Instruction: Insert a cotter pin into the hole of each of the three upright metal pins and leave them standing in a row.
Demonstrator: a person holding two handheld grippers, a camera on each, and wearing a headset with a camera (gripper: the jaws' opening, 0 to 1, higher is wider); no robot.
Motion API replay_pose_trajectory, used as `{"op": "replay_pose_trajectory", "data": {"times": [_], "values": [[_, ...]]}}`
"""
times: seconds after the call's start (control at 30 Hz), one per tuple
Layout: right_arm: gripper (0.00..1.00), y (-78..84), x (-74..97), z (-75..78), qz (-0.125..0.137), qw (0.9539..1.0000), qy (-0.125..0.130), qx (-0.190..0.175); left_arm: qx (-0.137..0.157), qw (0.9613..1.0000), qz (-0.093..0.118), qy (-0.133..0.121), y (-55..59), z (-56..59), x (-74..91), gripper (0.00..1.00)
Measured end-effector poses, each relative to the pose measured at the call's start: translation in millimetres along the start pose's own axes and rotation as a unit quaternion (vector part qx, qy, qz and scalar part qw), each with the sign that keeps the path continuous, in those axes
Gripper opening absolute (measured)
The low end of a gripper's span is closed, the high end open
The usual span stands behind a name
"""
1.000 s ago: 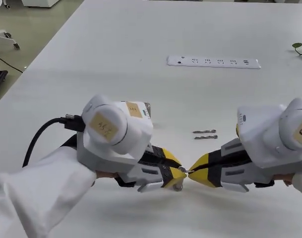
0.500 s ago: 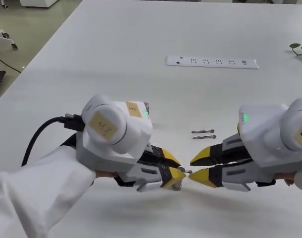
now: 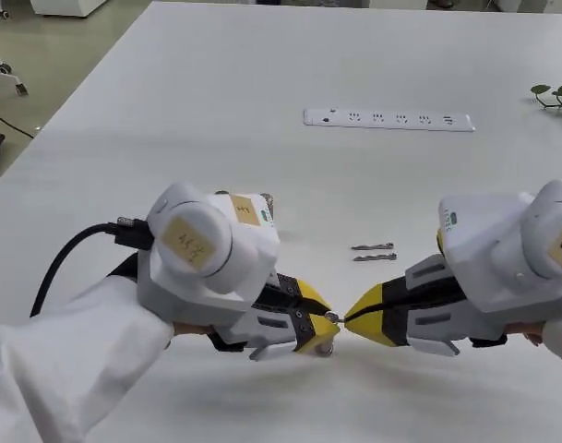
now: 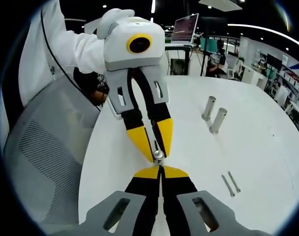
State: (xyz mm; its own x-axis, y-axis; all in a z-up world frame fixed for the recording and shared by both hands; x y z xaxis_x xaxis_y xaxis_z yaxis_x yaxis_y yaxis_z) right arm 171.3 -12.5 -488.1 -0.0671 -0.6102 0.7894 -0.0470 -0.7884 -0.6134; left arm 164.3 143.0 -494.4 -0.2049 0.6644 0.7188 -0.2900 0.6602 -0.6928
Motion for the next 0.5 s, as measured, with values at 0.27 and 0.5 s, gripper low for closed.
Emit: {"op": "replay_pose_trajectory", "data": {"times": [0.27, 0.5], "values": [[0.0, 2.4, 1.9, -1.3, -0.006, 1.0, 0.006, 0.003, -0.034, 0.999, -0.026, -0.012, 4.0, 1.9, -5.5, 0.07], [0.11, 6.7, 4.7, -2.4, -0.015, 0.9998, 0.013, -0.003, -0.005, 0.9998, -0.009, -0.017, 9.5, 3.2, -2.9, 0.26]]}}
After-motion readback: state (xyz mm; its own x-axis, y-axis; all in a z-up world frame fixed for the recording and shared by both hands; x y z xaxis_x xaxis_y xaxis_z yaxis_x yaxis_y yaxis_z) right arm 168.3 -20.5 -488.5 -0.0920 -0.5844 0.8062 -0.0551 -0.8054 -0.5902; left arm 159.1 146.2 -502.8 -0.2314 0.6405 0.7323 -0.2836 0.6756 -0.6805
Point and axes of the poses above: the centre of the closed fingertips' face, and the gripper's own axes: x roughly backward along the fingers, z roughly to its right, y roughly out of its underside, the point moved 10 cm from there along x, roughly backward along the fingers, and after that the axes turned 10 degrees about -z, right-handed, at the moved point
